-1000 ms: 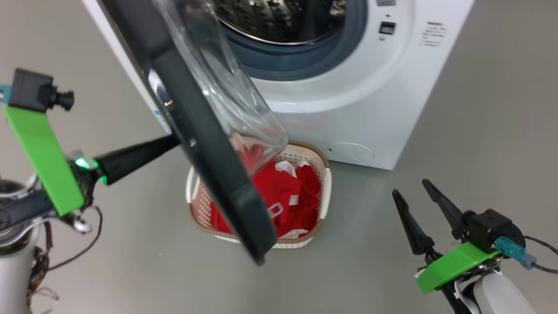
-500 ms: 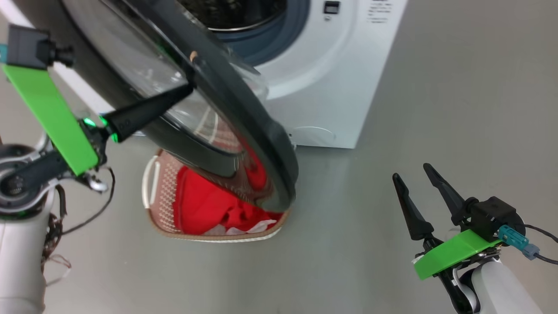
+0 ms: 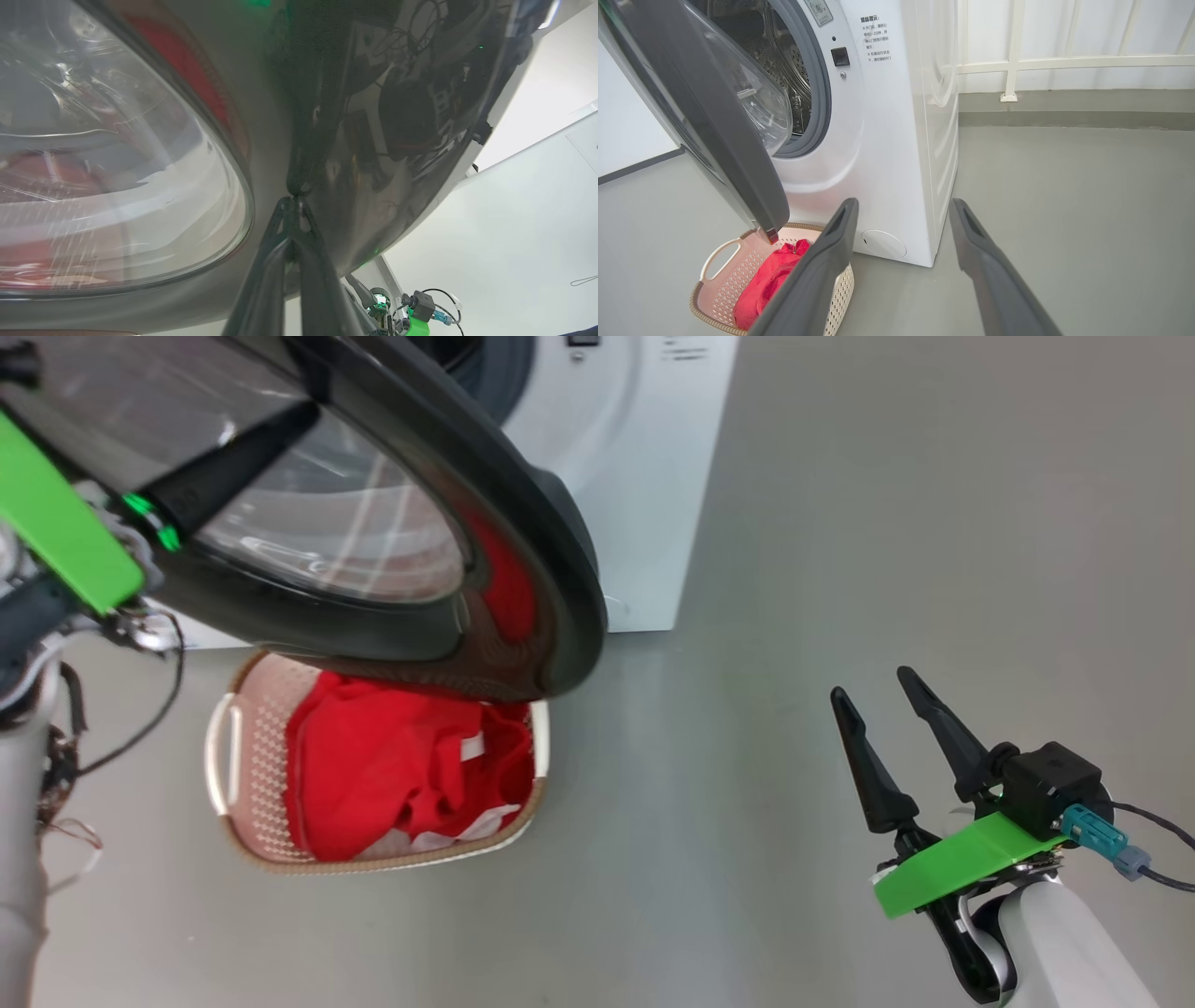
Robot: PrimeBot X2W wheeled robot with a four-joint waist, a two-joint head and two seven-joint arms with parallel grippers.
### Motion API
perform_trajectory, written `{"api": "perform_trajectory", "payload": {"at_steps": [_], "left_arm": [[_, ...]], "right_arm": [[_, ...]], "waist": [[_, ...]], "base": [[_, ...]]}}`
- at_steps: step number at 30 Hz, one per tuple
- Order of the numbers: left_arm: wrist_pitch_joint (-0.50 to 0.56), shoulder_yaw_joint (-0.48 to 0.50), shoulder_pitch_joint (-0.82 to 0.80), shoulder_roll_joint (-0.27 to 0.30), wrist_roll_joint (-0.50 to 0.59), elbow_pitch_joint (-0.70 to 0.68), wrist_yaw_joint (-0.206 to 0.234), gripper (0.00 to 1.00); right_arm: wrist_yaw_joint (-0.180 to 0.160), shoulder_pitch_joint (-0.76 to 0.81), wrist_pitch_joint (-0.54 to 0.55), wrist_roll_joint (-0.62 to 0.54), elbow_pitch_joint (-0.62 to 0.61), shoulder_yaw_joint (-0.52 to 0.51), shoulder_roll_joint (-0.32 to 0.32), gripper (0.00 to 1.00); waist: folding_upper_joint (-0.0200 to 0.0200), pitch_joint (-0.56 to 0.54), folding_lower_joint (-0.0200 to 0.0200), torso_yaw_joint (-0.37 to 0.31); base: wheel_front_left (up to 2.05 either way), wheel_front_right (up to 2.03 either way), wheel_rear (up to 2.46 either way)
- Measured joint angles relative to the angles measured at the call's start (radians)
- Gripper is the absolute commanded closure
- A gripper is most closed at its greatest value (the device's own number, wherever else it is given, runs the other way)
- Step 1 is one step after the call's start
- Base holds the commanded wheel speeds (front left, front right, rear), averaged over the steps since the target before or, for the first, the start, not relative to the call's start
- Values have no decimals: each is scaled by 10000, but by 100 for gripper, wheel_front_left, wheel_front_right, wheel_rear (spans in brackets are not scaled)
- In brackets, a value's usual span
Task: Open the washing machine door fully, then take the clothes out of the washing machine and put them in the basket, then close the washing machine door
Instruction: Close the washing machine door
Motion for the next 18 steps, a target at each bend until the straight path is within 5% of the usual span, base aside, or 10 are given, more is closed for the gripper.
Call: {"api": "perform_trajectory", "payload": {"at_steps": [18], "left_arm": [[-1131, -566, -437, 347, -157, 525, 0, 100]], "right_arm": [[0, 3, 0, -13, -44, -109, 69, 0]], "waist": [[0, -5, 0, -339]], "base": [[0, 0, 0]]}}
